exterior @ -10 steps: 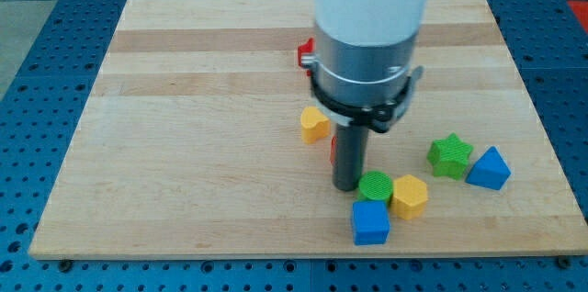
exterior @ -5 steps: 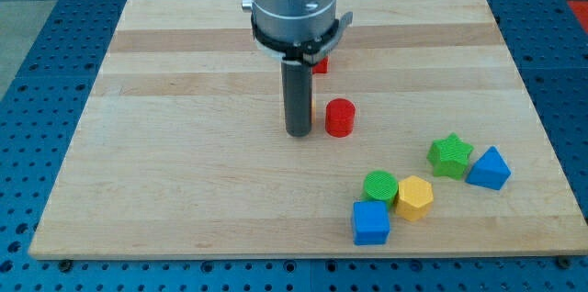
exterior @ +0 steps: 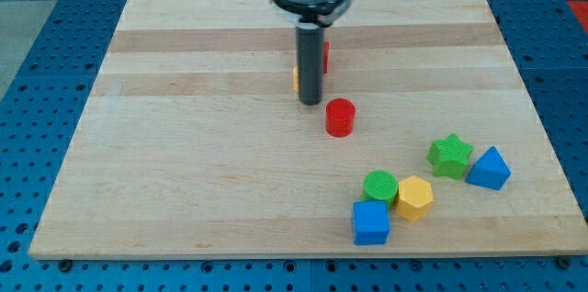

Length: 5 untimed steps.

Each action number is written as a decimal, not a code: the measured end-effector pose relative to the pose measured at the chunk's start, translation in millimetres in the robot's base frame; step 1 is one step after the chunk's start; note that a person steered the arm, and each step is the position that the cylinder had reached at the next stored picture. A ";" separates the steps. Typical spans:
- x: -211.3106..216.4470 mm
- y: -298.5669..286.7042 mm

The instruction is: Move the yellow heart diagonally to the red star

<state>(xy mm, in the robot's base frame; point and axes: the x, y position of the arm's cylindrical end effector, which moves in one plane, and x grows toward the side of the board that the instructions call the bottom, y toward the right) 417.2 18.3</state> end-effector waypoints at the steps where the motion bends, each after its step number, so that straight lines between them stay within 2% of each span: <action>1: -4.5 18.3; 2: -4.6 17.7; 4: -7.0 -20.7; 5: -0.7 -14.9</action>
